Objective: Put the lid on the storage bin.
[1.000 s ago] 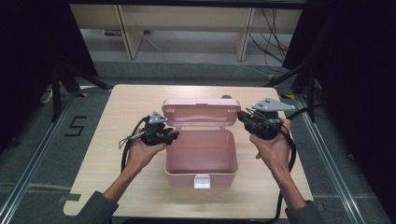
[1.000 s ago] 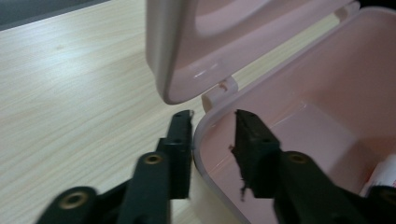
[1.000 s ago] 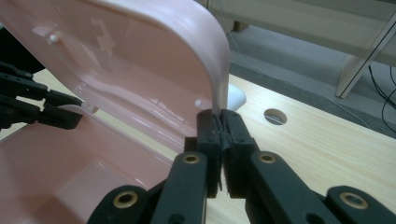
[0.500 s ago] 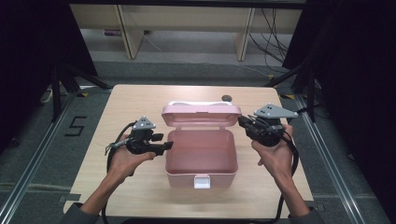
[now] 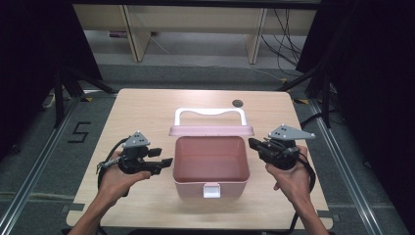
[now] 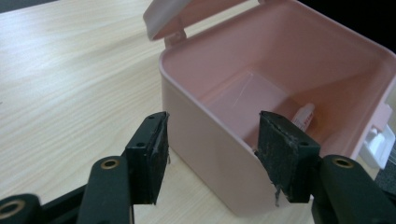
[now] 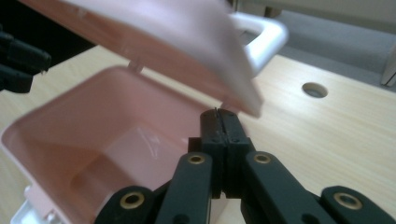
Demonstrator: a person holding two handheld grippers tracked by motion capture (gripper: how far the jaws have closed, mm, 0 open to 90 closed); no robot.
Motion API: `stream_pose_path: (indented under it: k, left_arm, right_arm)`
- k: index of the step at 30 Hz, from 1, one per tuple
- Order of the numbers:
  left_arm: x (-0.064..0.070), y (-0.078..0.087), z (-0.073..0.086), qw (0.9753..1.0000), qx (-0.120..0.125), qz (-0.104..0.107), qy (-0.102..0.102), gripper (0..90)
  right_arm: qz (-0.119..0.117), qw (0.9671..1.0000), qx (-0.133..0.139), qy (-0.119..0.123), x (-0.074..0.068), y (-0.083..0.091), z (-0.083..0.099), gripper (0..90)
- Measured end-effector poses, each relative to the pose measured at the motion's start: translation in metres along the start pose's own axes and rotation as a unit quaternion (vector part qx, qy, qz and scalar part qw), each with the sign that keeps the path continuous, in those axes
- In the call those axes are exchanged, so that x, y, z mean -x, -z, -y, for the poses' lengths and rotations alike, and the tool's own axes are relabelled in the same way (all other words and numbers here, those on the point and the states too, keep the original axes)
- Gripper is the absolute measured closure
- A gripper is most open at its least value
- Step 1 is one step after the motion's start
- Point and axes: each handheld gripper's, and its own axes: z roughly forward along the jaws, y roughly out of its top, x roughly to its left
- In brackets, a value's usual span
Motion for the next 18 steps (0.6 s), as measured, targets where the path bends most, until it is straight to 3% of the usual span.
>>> stream_pose_path:
  k: [2,3,4,6,7,9,10,11,12,13,14,16,17,18]
  left_arm:
    - [0.0,0.001,0.002,1.0,0.002,0.001,0.001,42.9]
    - [0.0,0.002,0.006,0.9999,0.012,0.002,0.012,42.9]
    - [-0.002,0.004,0.007,1.0,0.002,0.007,0.002,42.9]
    - [-0.002,0.006,0.011,0.9999,0.009,0.004,0.01,42.8]
    - [-0.002,0.007,0.013,0.9999,0.007,0.004,0.01,42.9]
    - [0.0,0.008,0.016,0.9997,0.015,0.005,0.018,42.9]
    - [0.0,0.008,0.016,0.9997,0.015,0.005,0.018,43.0]
    - [-0.001,0.011,0.019,1.0,0.006,0.0,0.005,43.1]
    - [0.001,0.01,0.02,0.9998,0.012,0.003,0.014,43.1]
    - [0.001,0.011,0.021,0.9999,0.01,0.004,0.013,43.2]
    - [0.001,0.011,0.022,0.9999,0.009,0.006,0.012,43.2]
    - [0.001,0.013,0.022,1.0,0.002,0.003,0.003,43.2]
    - [0.003,0.014,0.024,1.0,0.005,0.004,0.005,43.2]
    - [0.003,0.014,0.024,1.0,0.005,0.004,0.005,43.2]
  right_arm:
    - [0.0,1.0,-0.002,0.001,-0.001,-0.001,0.002,90.0]
    - [-0.004,1.0,-0.006,0.002,-0.001,-0.003,0.006,90.0]
    - [-0.01,0.9999,-0.007,-0.006,-0.002,-0.004,0.007,90.0]
    - [-0.02,0.9997,-0.011,-0.013,-0.003,-0.005,0.011,90.0]
    - [-0.015,0.9998,-0.009,-0.002,-0.002,-0.005,0.014,90.0]
    - [-0.026,0.9993,-0.022,-0.014,-0.004,-0.003,0.016,90.0]
    - [-0.026,0.9993,-0.022,-0.014,-0.004,-0.003,0.016,90.0]
    - [-0.028,0.9993,-0.026,-0.008,-0.002,-0.001,0.019,90.0]
    - [-0.027,0.9989,-0.03,-0.023,-0.003,0.001,0.022,90.0]
    - [-0.025,0.9994,-0.024,-0.006,0.001,0.002,0.023,90.0]
    - [-0.036,0.9991,-0.022,-0.01,0.002,0.002,0.025,90.0]
    - [-0.035,0.9987,-0.028,-0.022,0.002,0.003,0.027,90.0]
    - [-0.045,0.9978,-0.03,-0.04,0.002,0.005,0.03,90.0]
    - [-0.045,0.9982,-0.027,-0.03,0.005,0.005,0.031,90.0]
